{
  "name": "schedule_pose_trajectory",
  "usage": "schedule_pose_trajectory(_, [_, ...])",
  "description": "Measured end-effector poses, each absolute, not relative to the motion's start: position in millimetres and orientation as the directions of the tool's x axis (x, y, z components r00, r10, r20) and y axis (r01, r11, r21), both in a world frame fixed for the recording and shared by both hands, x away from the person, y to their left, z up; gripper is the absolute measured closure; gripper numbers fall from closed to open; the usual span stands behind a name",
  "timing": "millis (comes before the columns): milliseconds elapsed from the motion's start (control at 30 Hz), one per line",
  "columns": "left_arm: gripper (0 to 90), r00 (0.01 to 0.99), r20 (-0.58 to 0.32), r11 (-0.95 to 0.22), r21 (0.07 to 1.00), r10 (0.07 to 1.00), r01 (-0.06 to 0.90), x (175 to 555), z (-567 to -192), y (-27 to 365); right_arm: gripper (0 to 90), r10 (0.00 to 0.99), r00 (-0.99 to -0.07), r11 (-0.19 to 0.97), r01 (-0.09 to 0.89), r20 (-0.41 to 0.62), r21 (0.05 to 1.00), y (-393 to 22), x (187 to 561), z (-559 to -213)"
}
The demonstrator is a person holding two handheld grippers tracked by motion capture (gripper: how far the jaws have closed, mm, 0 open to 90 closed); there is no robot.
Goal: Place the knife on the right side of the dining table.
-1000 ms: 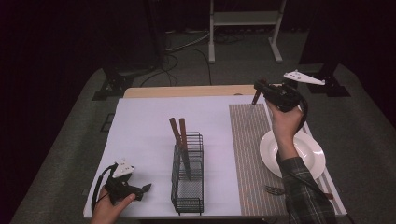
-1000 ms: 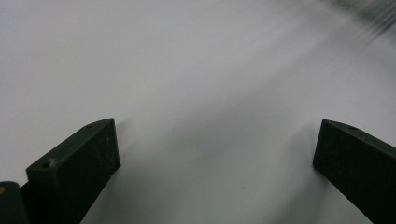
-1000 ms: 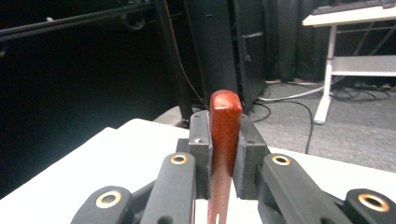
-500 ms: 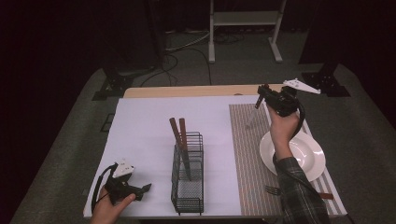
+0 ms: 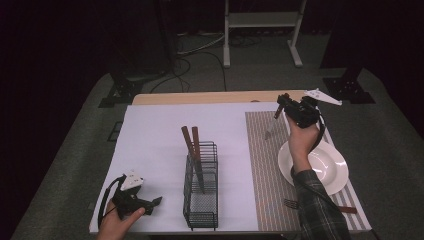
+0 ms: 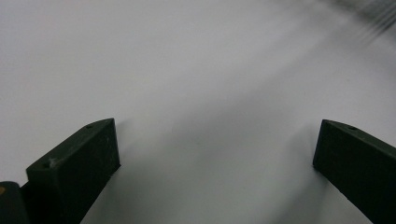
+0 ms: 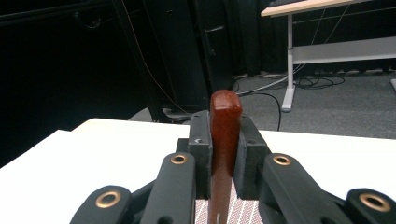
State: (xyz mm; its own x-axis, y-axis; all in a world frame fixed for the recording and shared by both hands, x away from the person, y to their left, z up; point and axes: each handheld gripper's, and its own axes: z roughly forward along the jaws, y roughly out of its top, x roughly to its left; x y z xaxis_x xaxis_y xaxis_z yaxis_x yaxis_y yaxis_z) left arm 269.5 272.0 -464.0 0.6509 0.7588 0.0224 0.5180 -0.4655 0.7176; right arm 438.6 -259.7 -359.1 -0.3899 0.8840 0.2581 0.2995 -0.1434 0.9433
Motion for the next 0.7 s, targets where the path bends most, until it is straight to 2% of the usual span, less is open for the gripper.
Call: schedule_pose_trajectory(700, [0.0,0.651,0.021,-0.465,0.717,0.759,0.519,270,-464,272,72.6,0.897,-0.351,-0.153,0.32,0.267,0.935,-286,432,-360])
